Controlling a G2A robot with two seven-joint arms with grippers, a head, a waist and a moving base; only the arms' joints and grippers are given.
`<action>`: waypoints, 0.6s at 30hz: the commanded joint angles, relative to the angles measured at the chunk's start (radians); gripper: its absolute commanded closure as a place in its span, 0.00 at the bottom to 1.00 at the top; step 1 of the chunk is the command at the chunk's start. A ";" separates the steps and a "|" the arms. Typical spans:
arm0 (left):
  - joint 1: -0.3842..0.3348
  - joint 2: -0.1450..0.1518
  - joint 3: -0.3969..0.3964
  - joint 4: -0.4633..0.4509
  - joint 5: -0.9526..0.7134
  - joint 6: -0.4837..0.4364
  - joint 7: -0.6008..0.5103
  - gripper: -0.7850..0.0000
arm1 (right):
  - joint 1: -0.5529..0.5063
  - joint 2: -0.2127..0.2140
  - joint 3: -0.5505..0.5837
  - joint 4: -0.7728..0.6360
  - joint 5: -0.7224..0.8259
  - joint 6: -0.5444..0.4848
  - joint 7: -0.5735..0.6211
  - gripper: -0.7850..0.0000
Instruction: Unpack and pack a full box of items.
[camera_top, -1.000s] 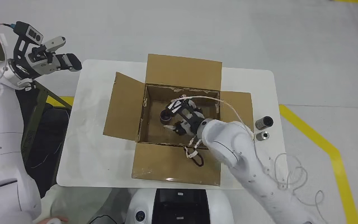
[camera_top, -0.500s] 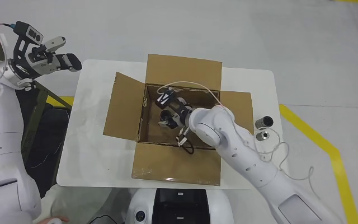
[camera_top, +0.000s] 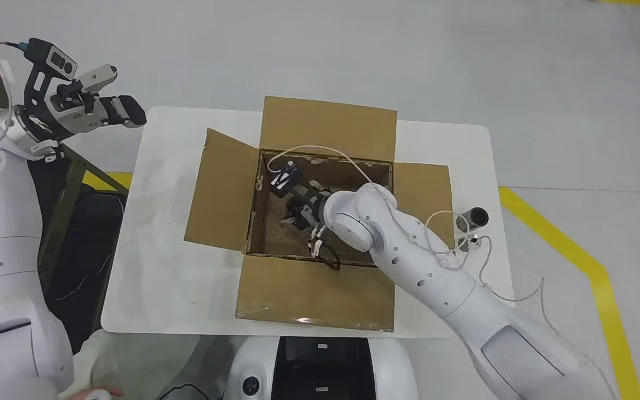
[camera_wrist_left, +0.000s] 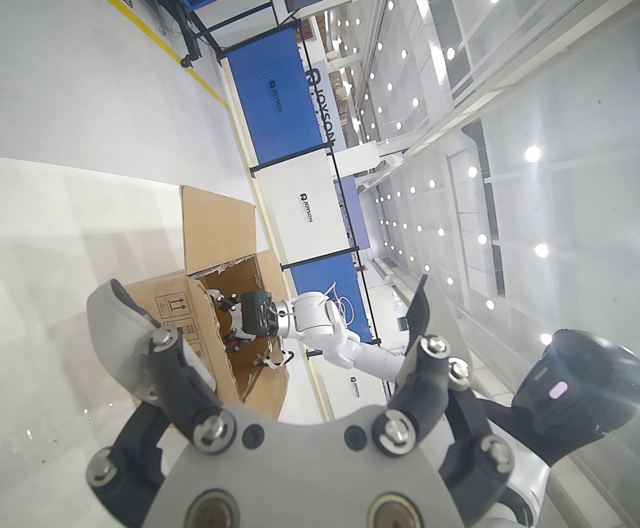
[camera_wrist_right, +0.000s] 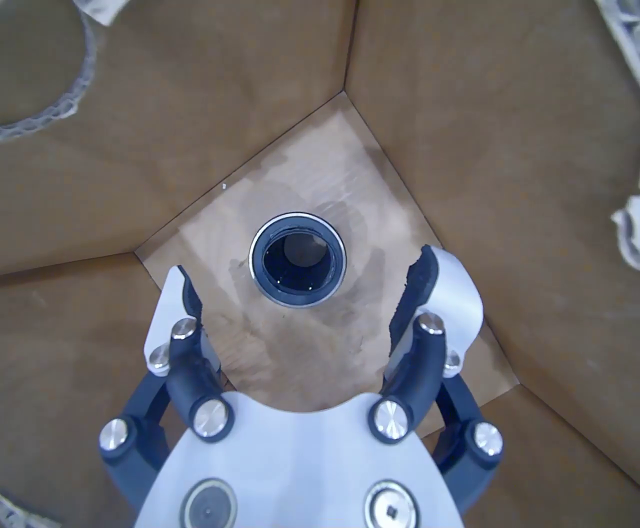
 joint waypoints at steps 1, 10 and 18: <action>0.000 0.000 0.000 0.000 0.000 0.000 0.000 0.00 | 0.015 -0.011 -0.010 0.033 0.011 -0.002 -0.007 0.07; 0.000 0.000 0.000 0.000 0.000 0.000 0.000 0.00 | 0.057 -0.049 -0.039 0.146 0.044 -0.007 -0.032 0.16; 0.000 0.000 0.000 0.000 0.000 0.000 0.000 0.00 | 0.062 -0.062 -0.035 0.168 0.050 -0.025 -0.039 1.00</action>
